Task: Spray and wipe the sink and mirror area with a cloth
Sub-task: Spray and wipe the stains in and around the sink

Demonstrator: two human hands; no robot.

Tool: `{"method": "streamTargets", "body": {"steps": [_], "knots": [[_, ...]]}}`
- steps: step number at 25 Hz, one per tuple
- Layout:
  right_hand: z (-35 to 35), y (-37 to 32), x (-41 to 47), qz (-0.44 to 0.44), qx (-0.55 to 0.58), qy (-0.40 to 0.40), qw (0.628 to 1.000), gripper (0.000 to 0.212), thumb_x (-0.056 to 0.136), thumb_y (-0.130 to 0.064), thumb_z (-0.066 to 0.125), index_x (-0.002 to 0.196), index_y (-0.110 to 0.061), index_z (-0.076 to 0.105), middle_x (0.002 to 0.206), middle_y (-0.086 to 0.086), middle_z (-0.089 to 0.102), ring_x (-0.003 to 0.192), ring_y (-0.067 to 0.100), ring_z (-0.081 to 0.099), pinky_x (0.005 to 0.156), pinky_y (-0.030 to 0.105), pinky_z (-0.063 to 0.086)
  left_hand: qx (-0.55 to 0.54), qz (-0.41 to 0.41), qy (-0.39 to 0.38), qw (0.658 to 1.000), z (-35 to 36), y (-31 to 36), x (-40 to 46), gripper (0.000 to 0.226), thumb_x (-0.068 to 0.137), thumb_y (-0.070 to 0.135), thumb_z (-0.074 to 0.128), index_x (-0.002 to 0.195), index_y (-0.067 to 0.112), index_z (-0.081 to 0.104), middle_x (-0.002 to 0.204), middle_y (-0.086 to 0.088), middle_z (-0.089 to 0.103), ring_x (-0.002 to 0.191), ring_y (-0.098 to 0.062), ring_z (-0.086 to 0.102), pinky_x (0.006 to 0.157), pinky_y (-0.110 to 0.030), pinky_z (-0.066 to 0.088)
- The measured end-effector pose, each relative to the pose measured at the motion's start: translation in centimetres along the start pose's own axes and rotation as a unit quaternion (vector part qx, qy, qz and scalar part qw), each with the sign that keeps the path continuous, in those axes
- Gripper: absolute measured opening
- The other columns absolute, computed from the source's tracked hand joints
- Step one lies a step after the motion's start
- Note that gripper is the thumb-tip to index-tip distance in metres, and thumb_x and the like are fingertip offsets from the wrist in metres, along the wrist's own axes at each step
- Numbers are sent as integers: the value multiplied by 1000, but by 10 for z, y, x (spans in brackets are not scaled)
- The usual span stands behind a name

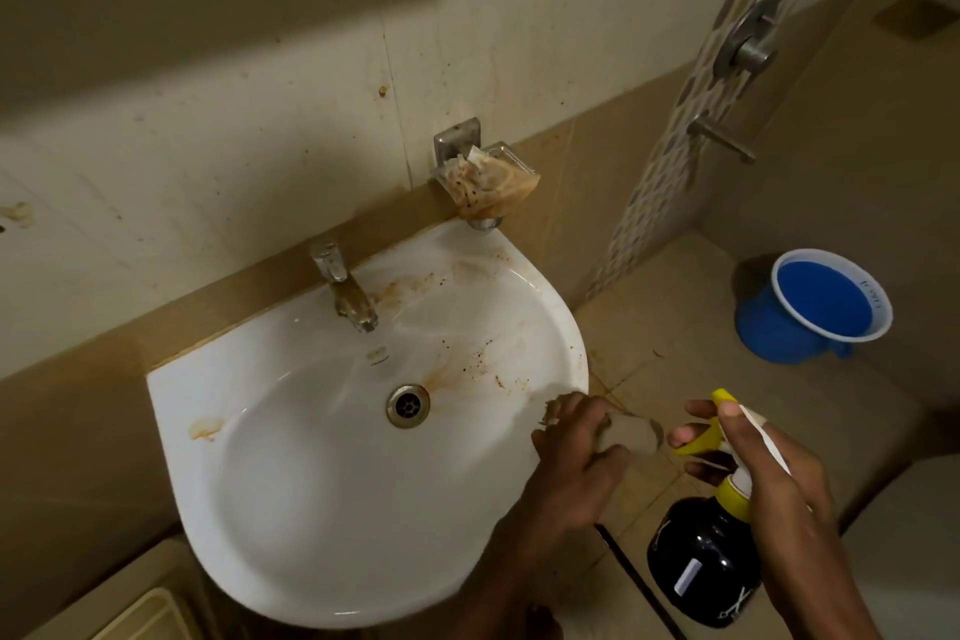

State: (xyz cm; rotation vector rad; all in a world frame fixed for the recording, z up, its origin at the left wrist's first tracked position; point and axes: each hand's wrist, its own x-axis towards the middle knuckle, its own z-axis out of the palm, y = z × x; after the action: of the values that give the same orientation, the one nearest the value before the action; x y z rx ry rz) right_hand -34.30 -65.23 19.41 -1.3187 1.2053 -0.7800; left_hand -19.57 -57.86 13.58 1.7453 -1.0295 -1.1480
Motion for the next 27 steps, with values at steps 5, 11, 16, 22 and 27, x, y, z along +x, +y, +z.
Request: {"method": "streamTargets", "body": {"steps": [5,11,16,22,27], "knots": [[7,-3,11,-1,3,-37,999,56,81,-72,60,95,-22,81,89,5,82,90,26,78,76,40,57,-169,-119,289,935,-49,-60,15,13,83,37,55,89,25,55,89,4,64,79,-21,65,60,-35,55],[41,-5,22,8,16,-74,997,38,87,-53,60,92,-23,83,88,5,82,90,31,77,75,43,59,-12,-381,326,865,-60,-94,31,57,96,38,48,143,13,31,141,-17,34,132,-38,36,109,-50,33],[38,-5,33,12,8,-80,997,48,81,-66,64,92,-24,83,89,5,83,89,28,78,74,42,59,60,-346,204,914,-44,-59,68,46,88,20,57,131,13,41,136,-12,29,130,-35,31,105,-49,38],[23,-13,48,9,-4,-54,999,32,90,-54,57,87,-37,84,88,6,82,88,28,78,74,40,59,-227,-261,202,916,-24,-23,80,51,99,34,46,142,11,32,137,-10,41,133,-30,40,105,-37,36],[13,-16,48,16,-20,-34,999,34,104,-31,51,93,-16,79,85,3,82,85,24,76,71,36,56,-268,-178,192,927,-20,3,90,69,77,43,54,141,21,39,135,-7,45,120,-26,48,88,-29,48]]}}
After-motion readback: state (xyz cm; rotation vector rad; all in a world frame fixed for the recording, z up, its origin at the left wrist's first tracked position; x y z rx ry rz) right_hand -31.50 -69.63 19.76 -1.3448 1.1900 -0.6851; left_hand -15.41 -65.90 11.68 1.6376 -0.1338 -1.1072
